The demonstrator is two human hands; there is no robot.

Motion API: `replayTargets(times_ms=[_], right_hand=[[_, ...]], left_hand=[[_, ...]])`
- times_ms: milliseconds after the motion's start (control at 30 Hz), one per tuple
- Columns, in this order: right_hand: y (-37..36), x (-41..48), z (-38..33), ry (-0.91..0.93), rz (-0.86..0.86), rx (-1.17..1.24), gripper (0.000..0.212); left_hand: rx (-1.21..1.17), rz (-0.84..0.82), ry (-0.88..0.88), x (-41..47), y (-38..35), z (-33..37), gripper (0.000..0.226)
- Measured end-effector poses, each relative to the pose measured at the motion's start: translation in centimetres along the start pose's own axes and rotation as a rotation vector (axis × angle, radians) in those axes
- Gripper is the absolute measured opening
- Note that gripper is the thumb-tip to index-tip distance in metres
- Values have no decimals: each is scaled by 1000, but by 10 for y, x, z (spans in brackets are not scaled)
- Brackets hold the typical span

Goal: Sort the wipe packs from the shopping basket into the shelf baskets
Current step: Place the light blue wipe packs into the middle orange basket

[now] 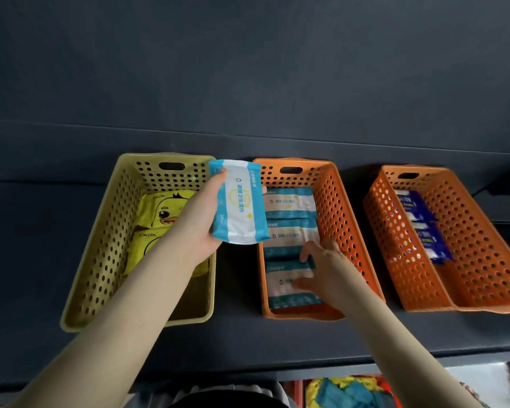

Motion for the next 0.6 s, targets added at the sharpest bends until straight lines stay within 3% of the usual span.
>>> replayTargets(times_ms=[167, 500, 600], right_hand=[[1, 0, 1, 23, 21, -45, 51], [2, 3, 2, -3, -3, -50, 50], [9, 5, 2, 50, 53, 123, 37]], left_hand=[[37, -65, 1, 0, 0, -2, 25], [27, -40, 14, 3, -1, -2, 24], [45, -62, -29, 6, -8, -2, 21]])
Point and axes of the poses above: each hand's wrist, its own x-axis towards the middle knuckle, its own y-axis out of the back of the hand, z = x × y, the point moved 2 cm from there along x, towards the middle knuckle, and after that the axes turned 4 degrees about -z, right-handed, at the moved point
